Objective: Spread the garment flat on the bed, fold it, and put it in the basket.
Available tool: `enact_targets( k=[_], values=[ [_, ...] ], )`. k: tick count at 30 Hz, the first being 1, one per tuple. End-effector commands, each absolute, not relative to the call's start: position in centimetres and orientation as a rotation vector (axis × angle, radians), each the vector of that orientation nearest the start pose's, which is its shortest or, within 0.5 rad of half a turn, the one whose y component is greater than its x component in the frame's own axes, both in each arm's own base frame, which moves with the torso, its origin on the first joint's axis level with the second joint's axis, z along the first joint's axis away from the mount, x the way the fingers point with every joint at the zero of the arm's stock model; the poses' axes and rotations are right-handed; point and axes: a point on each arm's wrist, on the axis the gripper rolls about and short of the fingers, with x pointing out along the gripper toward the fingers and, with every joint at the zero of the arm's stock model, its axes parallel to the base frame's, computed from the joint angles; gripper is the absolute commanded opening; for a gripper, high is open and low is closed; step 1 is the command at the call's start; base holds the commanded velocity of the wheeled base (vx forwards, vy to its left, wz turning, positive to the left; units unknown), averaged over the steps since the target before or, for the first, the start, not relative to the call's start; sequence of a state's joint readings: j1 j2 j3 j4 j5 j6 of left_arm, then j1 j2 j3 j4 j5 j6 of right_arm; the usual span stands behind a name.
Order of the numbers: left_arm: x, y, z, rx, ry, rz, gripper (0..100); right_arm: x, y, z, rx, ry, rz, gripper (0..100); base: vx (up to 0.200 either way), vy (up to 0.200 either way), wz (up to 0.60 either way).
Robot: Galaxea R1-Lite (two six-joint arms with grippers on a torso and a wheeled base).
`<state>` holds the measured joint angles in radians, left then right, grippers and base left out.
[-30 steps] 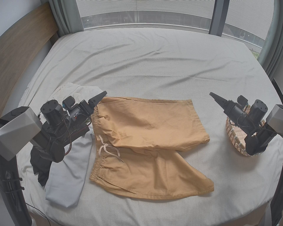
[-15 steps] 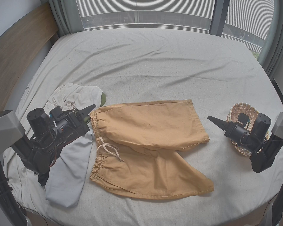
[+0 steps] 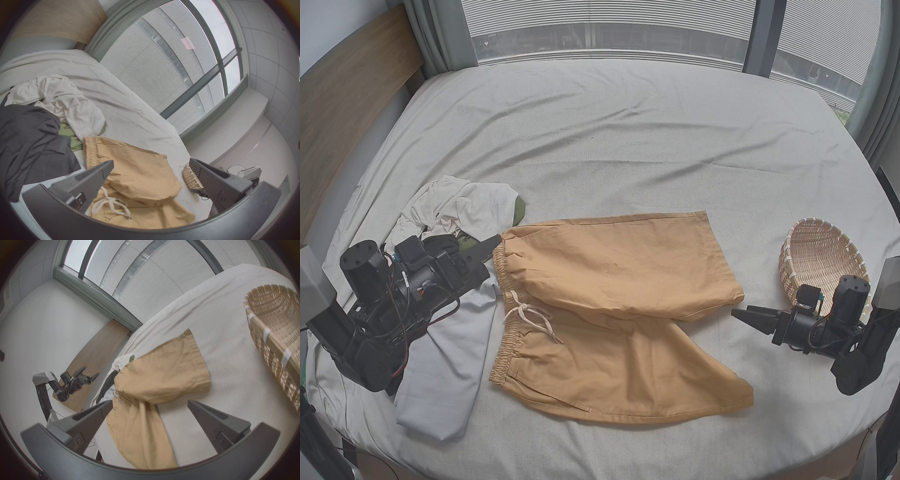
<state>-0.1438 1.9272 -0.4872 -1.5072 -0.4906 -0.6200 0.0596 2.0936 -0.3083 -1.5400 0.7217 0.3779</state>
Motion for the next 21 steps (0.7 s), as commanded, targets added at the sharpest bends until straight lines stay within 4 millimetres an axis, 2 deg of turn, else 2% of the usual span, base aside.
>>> enact_targets(
  k=[1, 8, 21],
  values=[
    [29.7, -6.6, 11.2, -0.59, 0.165, -0.659, 100, 27.8, 3.2, 2.5, 0.445, 0.469, 0.71, 100, 0.0, 0.0, 0.0],
    [30.1, -7.2, 9.9, -0.559, 0.19, -0.666, 100, 26.9, 3.1, 1.6, 0.463, 0.525, 0.701, 100, 0.0, 0.0, 0.0],
    [30.0, -7.6, 9.8, -0.548, 0.196, -0.678, 100, 24.3, 3.1, -0.3, 0.51, 0.673, 0.668, 100, 0.0, 0.0, 0.0]
  ],
)
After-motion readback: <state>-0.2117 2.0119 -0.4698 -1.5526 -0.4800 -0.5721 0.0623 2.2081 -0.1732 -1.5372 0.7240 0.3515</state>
